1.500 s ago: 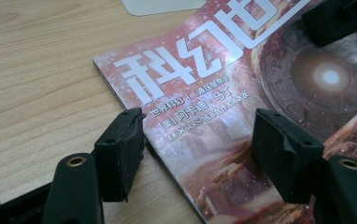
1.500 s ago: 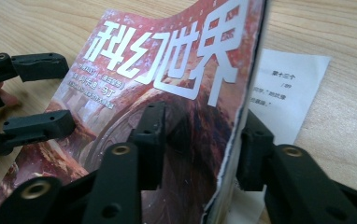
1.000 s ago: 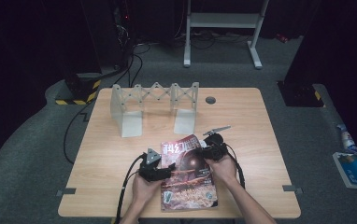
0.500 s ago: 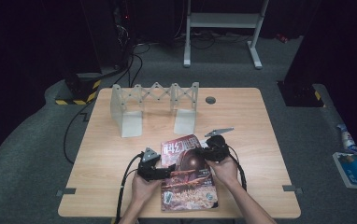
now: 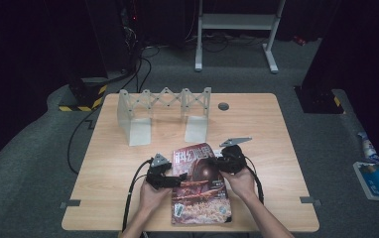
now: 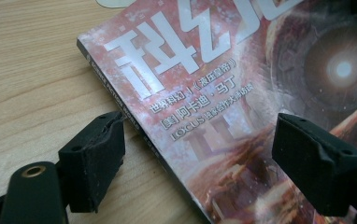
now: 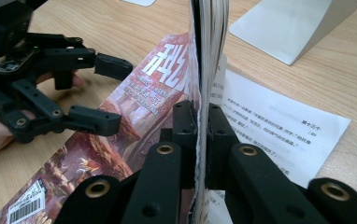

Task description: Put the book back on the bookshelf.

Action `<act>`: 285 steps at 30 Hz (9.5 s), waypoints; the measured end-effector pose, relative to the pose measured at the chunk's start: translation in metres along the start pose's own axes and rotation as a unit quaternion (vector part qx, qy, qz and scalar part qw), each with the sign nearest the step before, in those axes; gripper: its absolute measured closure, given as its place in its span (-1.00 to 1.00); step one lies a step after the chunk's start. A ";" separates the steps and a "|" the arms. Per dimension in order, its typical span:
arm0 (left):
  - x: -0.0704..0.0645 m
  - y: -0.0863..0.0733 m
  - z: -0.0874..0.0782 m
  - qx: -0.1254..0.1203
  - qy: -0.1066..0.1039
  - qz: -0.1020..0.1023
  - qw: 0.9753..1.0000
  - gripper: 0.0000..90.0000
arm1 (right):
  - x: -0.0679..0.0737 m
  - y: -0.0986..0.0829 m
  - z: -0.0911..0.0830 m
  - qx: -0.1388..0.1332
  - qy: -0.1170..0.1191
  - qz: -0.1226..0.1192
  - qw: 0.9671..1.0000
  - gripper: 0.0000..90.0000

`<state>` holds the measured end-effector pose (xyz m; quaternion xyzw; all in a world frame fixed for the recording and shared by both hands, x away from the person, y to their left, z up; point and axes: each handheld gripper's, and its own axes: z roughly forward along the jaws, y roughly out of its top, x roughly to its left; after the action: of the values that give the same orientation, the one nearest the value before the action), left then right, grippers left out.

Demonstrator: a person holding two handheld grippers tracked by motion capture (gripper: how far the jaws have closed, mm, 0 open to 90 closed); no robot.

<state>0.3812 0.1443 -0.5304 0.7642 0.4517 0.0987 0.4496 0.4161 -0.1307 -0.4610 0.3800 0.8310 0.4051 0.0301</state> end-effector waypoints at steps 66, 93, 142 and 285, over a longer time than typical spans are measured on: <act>0.017 0.032 -0.008 0.019 -0.112 -0.043 0.993 0.46 | -0.004 -0.007 -0.017 -0.034 0.014 -0.018 0.999 0.88; 0.004 0.034 -0.010 0.023 -0.099 -0.025 0.994 0.53 | -0.030 -0.028 -0.010 0.017 -0.100 0.023 0.995 0.57; 0.002 0.053 0.006 0.091 -0.110 -0.026 0.989 0.19 | -0.042 -0.030 0.025 0.047 -0.094 0.039 0.994 0.99; -0.084 0.206 -0.107 0.135 -0.109 0.175 0.969 0.85 | -0.071 -0.114 -0.038 -0.081 -0.218 0.007 0.972 0.03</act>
<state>0.3976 0.1036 -0.2870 0.8913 0.2679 0.0301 0.3646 0.3832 -0.2454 -0.5334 0.4611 0.7660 0.3788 0.2390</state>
